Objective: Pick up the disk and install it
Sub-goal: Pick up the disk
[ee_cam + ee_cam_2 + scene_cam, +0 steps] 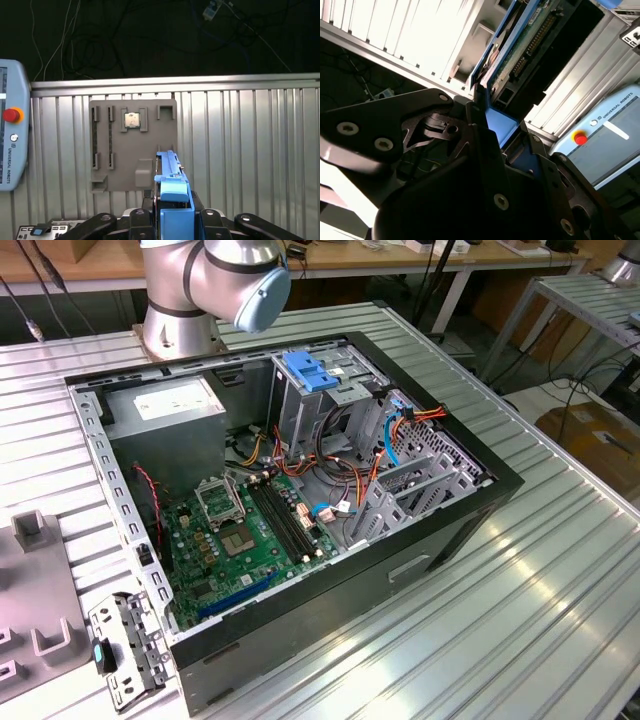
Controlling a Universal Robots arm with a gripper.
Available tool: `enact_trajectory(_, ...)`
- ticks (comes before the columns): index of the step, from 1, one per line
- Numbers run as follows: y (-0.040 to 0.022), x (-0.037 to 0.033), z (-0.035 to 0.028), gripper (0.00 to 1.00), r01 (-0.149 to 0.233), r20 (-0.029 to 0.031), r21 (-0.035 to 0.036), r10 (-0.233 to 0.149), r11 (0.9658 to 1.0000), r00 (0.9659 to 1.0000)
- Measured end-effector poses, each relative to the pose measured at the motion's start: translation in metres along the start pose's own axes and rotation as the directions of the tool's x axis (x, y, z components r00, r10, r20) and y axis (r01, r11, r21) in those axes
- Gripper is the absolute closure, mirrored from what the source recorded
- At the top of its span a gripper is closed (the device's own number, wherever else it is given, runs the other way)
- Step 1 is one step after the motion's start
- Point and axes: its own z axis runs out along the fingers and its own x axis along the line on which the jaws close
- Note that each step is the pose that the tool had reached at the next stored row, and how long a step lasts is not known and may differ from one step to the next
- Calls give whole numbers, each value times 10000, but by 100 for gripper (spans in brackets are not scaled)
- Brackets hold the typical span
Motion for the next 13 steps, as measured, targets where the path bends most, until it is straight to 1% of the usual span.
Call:
enact_trajectory(3,-70,3,0,63,1,0,-2,-1,10000,10000)
enact_trajectory(4,-113,2,0,63,1,0,-3,-1,10000,10000)
enact_trajectory(7,-216,-3,0,63,0,0,-4,0,10000,10000)
enact_trajectory(12,-335,-8,0,63,0,0,-6,0,10000,10000)
enact_trajectory(13,-369,-9,0,63,1,0,-6,-1,10000,10000)
